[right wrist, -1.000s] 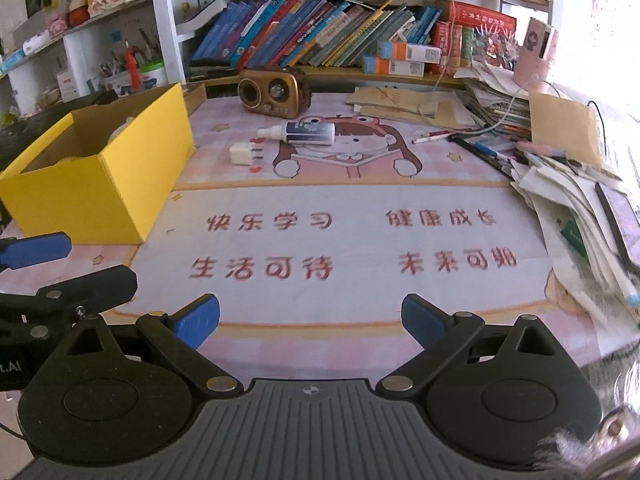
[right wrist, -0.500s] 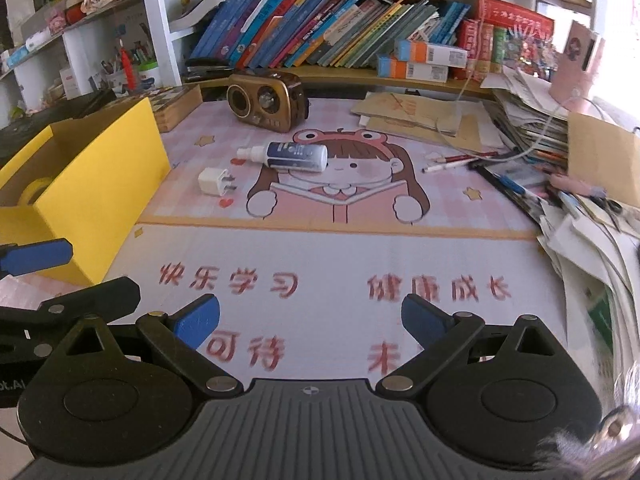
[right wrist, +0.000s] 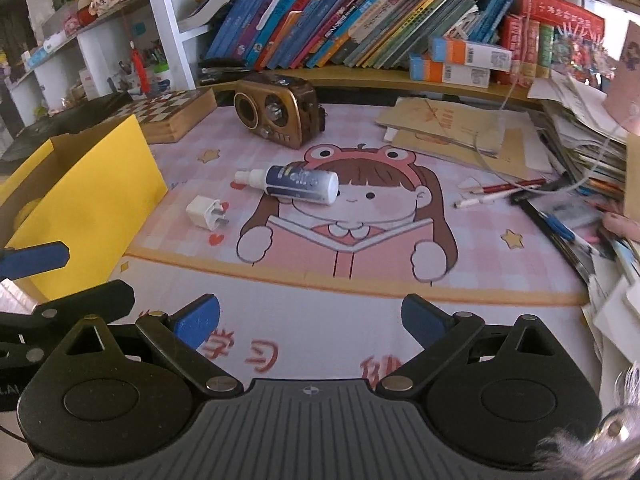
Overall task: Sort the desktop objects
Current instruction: 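Move both open tools back toward the white plug and spray bottle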
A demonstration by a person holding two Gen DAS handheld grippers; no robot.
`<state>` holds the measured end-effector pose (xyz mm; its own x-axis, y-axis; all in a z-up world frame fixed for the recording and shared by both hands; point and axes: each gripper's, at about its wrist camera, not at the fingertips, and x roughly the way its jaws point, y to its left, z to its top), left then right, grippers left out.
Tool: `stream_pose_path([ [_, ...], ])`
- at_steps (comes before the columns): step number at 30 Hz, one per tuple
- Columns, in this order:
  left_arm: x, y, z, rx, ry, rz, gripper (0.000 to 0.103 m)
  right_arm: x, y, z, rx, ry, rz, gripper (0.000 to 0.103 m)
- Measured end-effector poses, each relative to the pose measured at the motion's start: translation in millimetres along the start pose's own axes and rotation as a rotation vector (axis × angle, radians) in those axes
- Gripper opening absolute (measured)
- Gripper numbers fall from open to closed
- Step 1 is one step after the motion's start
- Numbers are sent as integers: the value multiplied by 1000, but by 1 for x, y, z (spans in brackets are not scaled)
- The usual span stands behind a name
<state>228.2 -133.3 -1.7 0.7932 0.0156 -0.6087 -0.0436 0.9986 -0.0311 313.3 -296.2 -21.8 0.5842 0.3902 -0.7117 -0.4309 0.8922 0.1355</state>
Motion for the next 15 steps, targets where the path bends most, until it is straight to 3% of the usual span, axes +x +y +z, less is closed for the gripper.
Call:
stream_pose_path([
  [9,29,-7,12,-2,42,45,89,28,-25,15,10,20,29,98],
  [15,45,-11,18,1,38,81,89,49,-33,26,-67,11,30,98],
])
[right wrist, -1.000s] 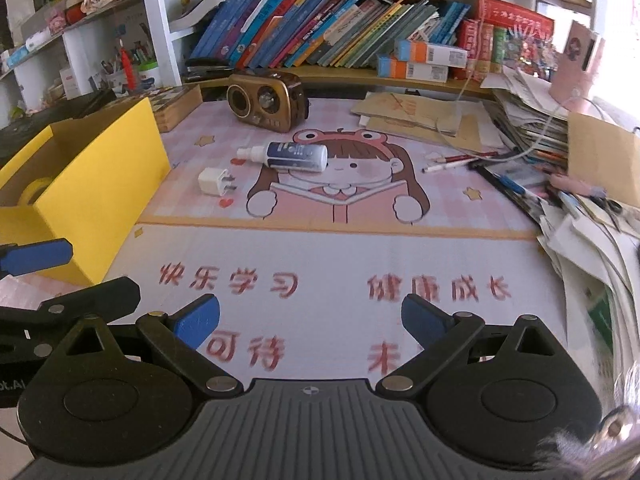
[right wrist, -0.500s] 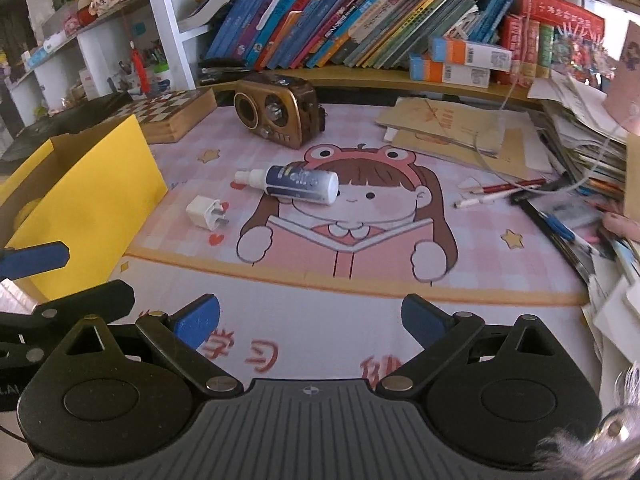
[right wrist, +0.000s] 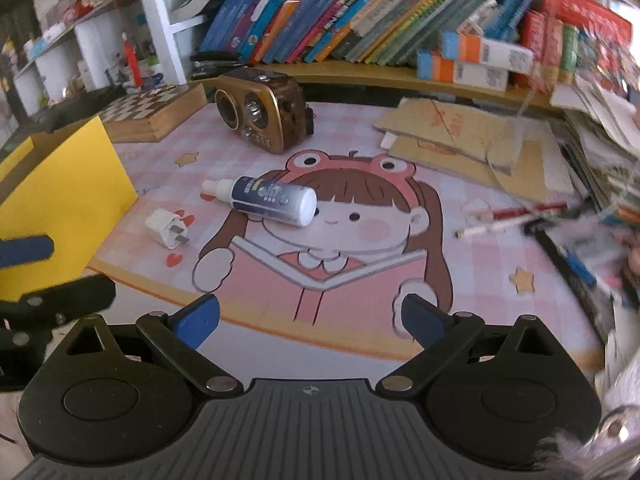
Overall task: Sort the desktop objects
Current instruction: 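Grasp the white charger plug with the left tool while the right tool grasps the spray bottle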
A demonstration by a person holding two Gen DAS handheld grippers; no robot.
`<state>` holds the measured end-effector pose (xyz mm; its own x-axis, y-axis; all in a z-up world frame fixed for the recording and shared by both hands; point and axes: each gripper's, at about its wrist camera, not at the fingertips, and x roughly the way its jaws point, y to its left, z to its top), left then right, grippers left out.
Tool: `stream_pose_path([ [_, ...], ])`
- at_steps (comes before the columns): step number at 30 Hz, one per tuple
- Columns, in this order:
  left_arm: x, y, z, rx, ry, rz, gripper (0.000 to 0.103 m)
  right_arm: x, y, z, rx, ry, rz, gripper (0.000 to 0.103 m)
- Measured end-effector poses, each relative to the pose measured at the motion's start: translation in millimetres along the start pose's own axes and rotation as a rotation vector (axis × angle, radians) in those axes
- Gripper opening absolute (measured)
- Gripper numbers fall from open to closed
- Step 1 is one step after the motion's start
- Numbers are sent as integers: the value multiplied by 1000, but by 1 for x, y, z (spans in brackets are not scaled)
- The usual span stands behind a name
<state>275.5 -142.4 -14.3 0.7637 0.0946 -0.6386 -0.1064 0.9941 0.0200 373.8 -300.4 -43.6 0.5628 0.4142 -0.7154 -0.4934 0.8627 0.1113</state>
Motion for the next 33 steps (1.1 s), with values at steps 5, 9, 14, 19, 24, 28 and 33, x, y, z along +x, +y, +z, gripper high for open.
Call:
stream_pose_path([
  [5,17,0,9,-6,-4,8,88,18,-4,12,-66,-8,28,96],
  [9,37,-1,14,-9,13,21,88,34,-3,21,-126,-17,49,96],
  [14,65,4,16,-17,53,51,87,57,-2,33,-205,-18,64,93],
  [19,89,11,15,-10,95,73,81,77,-6,40,-231,-16,90,89],
  [24,105,15,13,-5,132,89,65,85,-8,44,-263,-19,110,86],
  [28,111,15,11,1,131,80,47,85,-4,45,-280,-26,141,86],
  [33,107,12,12,27,106,88,43,89,4,47,-344,-32,163,85],
])
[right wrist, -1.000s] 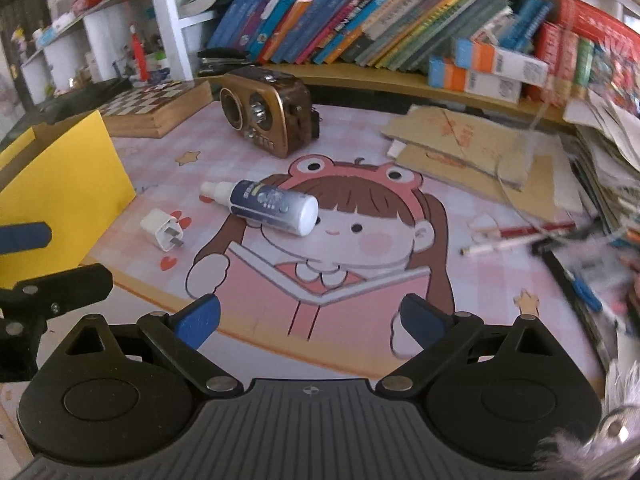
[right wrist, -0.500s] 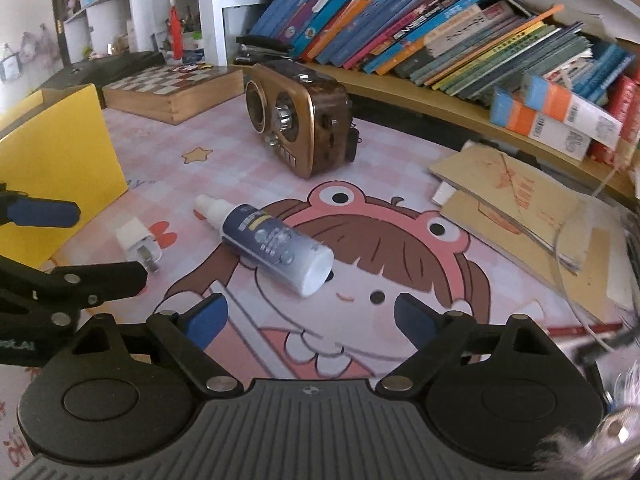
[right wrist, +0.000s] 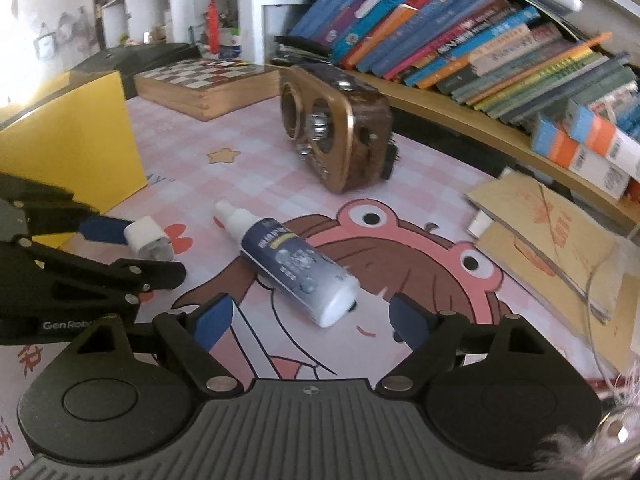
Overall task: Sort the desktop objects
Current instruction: 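Grasp the white charger plug with the left tool while the right tool grasps the spray bottle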
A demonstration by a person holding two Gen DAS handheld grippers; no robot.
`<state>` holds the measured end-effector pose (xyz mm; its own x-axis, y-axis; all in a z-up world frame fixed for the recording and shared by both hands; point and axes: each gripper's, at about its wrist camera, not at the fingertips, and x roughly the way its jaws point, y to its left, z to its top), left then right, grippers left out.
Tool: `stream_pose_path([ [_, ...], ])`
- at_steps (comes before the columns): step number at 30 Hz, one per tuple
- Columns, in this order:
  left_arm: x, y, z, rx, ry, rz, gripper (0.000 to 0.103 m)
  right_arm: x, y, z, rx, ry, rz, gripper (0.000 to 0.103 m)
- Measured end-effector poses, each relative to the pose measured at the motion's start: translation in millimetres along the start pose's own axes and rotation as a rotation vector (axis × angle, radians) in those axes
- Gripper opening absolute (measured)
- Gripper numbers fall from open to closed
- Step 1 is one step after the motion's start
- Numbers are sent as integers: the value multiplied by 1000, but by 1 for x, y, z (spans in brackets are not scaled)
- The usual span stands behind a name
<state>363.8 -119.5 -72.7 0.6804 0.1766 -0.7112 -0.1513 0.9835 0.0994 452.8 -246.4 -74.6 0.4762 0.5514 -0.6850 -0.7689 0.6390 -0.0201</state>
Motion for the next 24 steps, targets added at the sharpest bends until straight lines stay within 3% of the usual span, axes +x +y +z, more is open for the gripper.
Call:
stream_pose_path([
  [7,-46,8,-3,-57,-74,-11,43,18,-5,13,-46,1,30,85],
  [14,-95,15,-16,-139,-86,-55,43,43,-9,28,-108,32,91,84],
  [16,-106,15,-19,-150,-90,-57,43,45,-10,30,-109,35,112,80],
  [19,-118,17,-23,-163,-98,-62,43,43,-12,31,-97,46,158,64],
  [22,-129,12,-28,-129,-105,-62,43,38,-6,31,-102,49,153,32],
  [24,-135,9,-30,-118,-110,-65,43,35,-4,30,-70,59,127,30],
])
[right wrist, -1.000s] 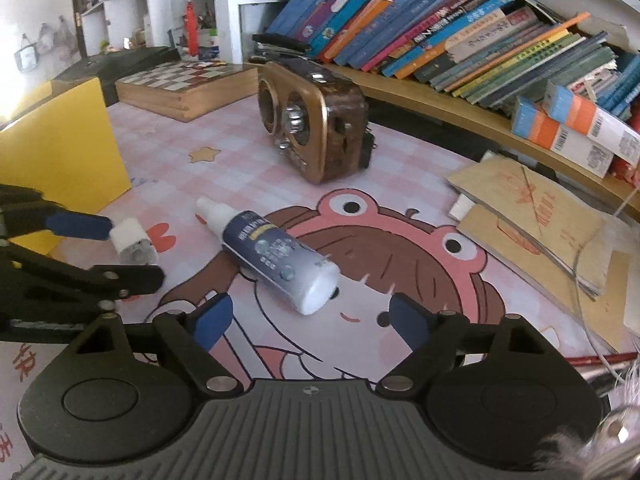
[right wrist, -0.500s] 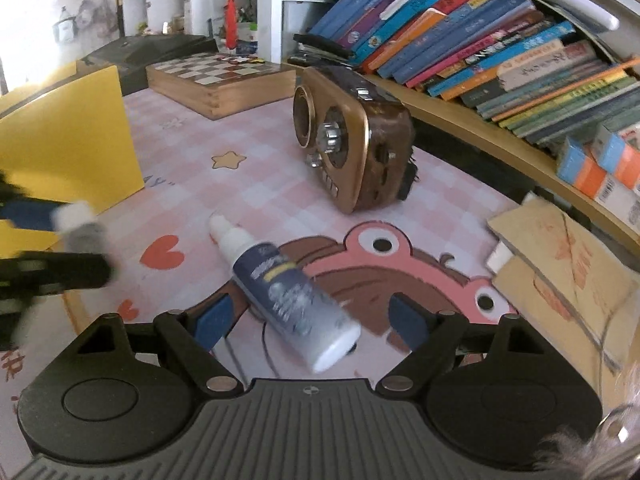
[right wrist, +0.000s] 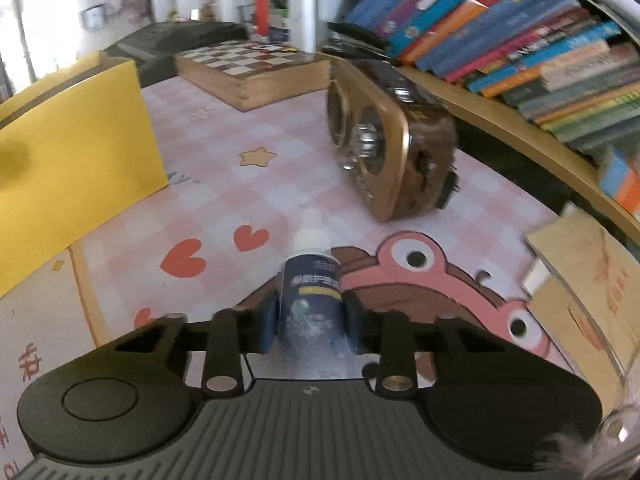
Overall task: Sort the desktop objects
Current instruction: 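Grasp the white charger plug with the left tool while the right tool grasps the spray bottle, then carry the plug and spray bottle with both tools over the yellow box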
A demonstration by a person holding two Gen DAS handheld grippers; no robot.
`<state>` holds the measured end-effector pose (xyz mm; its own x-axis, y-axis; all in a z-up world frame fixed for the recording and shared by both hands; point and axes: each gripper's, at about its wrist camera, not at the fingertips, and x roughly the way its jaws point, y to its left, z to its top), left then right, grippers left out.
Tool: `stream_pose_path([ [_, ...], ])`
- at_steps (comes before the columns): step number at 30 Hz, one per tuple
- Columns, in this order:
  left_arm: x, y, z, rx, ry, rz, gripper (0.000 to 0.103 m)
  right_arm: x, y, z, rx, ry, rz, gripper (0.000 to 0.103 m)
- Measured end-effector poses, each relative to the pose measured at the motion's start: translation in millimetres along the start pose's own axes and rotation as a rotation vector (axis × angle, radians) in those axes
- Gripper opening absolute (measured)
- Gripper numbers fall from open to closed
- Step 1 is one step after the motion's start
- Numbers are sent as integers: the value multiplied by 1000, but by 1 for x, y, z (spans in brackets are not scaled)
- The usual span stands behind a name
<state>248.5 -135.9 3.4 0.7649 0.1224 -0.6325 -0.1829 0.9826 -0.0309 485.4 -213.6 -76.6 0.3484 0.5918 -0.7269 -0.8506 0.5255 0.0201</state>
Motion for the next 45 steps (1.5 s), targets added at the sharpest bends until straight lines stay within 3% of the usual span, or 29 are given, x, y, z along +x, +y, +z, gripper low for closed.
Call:
stream_pose_path([
  [9,-23,3,0,-32,-55,-24,43,-38,14,-28,230,5,14,30],
  [16,-32,3,-2,7,-61,-72,43,-90,32,-42,408,-41,69,30],
  [24,-56,12,-8,44,-99,-119,43,-132,75,-52,453,-25,-9,30],
  [32,-83,38,-23,23,-129,-149,43,-172,126,-58,484,-92,-57,30],
  [45,-128,88,-61,1,-123,-181,43,-191,216,-66,466,-92,-87,30],
])
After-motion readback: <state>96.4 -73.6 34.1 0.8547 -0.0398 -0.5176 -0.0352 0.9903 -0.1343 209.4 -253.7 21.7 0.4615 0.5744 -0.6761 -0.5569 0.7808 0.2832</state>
